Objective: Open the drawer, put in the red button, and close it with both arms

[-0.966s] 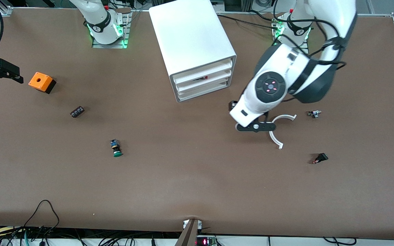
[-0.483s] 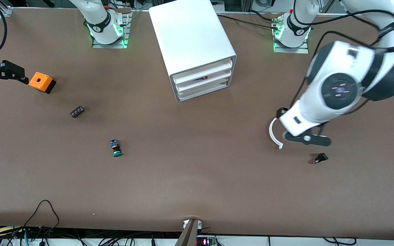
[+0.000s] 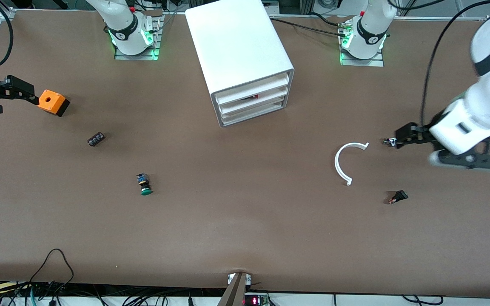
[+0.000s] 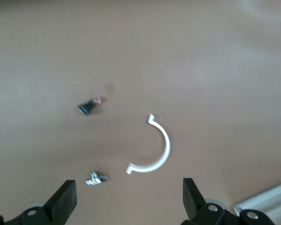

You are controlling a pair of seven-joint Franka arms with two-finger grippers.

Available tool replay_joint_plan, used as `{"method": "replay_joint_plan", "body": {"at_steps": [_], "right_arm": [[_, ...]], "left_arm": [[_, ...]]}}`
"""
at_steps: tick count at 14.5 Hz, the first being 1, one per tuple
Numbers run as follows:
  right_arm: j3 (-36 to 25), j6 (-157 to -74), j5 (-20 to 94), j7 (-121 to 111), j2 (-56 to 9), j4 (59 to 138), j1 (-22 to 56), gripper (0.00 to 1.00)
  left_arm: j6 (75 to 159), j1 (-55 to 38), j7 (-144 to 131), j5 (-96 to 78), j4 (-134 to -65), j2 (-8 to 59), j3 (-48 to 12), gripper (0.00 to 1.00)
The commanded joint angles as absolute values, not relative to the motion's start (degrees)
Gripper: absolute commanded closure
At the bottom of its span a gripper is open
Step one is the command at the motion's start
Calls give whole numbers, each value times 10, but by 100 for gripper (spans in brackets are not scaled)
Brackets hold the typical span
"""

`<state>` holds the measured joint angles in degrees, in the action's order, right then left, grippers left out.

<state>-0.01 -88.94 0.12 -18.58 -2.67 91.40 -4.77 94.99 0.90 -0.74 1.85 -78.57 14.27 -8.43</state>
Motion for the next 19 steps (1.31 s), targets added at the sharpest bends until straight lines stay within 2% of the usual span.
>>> {"method": "replay_joint_plan", "body": {"at_steps": [1, 3, 5, 12, 19], "right_arm": [[-13, -894, 11, -197, -22, 918, -40, 0], [-14, -892, 11, -217, -20, 918, -39, 0], [-14, -892, 10, -213, -20, 918, -34, 0], [-43, -893, 10, -217, -20, 919, -8, 0], [-46, -891, 10, -223, -18, 917, -10, 0]], "left_arm": [[1025, -22, 71, 4, -933, 41, -27, 0], [1040, -33, 72, 0, -1005, -16, -7, 0], [1047, -33, 69, 0, -1028, -33, -3, 0], [1013, -14, 15, -4, -1016, -17, -4, 0], [1004, -28, 19, 6, -984, -2, -11, 0]]}}
